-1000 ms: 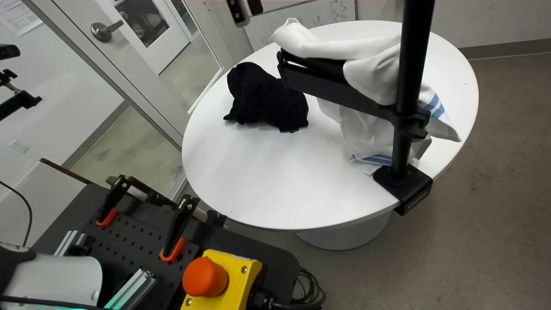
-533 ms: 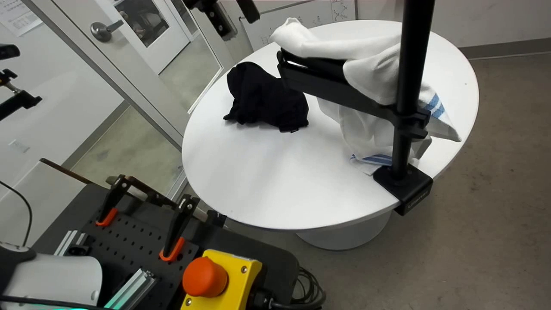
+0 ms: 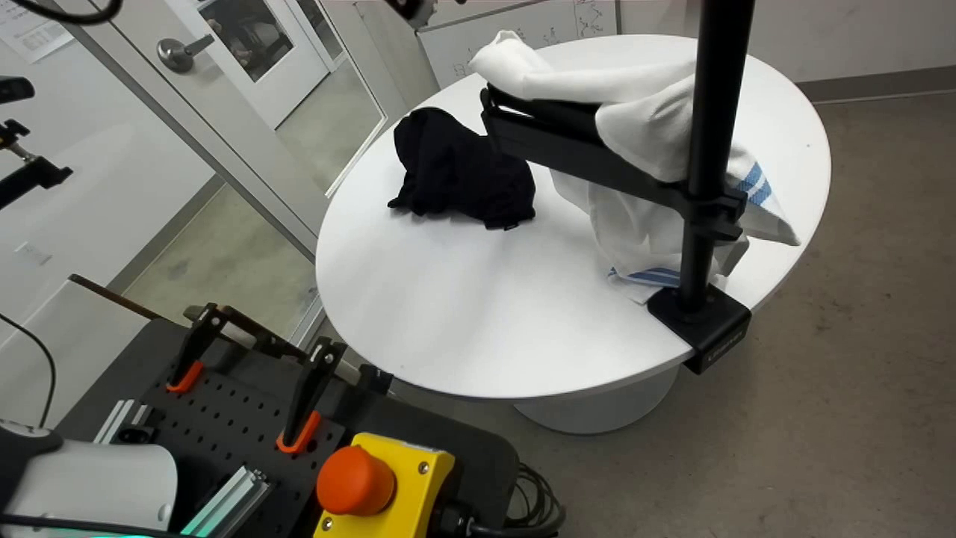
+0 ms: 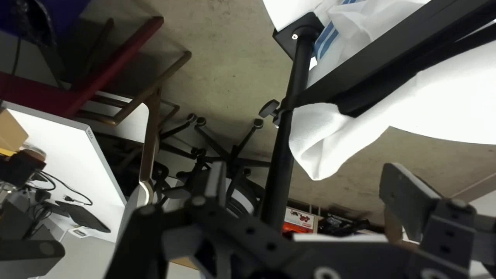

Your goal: Pick up the towel from the table and put it on the tripod.

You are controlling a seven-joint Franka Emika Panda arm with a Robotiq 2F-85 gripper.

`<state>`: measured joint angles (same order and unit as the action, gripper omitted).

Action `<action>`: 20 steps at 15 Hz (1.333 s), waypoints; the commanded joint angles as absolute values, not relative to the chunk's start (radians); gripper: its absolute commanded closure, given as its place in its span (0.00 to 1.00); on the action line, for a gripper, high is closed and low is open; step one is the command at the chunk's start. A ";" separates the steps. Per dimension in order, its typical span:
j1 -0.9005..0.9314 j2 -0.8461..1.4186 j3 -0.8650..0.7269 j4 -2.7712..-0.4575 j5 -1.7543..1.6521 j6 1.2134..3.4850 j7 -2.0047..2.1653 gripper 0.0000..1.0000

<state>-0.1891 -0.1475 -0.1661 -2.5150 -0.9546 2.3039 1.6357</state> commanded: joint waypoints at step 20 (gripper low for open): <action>-0.290 0.080 -0.263 -2.400 -1.095 2.699 1.787 0.00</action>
